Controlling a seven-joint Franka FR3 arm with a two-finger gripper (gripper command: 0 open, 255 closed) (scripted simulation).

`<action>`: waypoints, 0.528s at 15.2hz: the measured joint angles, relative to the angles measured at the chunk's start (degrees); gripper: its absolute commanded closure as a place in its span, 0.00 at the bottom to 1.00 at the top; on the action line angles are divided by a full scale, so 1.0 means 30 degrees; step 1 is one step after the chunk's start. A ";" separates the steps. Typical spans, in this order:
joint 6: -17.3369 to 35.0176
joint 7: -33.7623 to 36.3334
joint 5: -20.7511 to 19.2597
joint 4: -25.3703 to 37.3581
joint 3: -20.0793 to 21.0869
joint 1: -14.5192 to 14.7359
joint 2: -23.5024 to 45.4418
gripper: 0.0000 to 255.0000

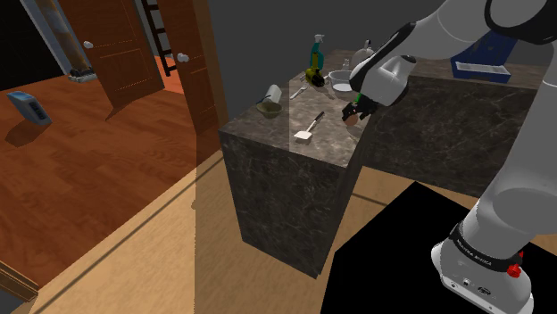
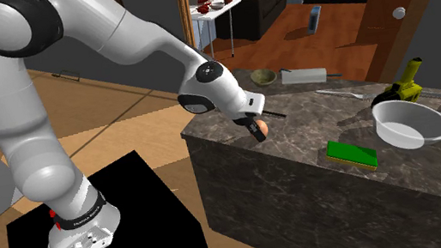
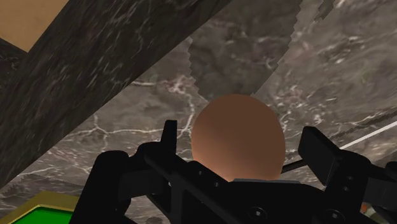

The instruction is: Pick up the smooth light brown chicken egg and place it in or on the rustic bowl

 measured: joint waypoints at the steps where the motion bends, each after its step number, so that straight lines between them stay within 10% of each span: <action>1: 0.0004 -0.0026 0.0032 0.0012 0.0013 -0.0009 0.0018 0.00; 3: 0.0005 -0.0044 0.0055 0.0023 0.0022 -0.0017 0.0032 0.00; 4: 0.0005 -0.0044 0.0055 0.0023 0.0022 -0.0017 0.0032 1.00; 8: 0.0007 -0.0044 0.0053 0.0026 0.0019 -0.0018 0.0026 1.00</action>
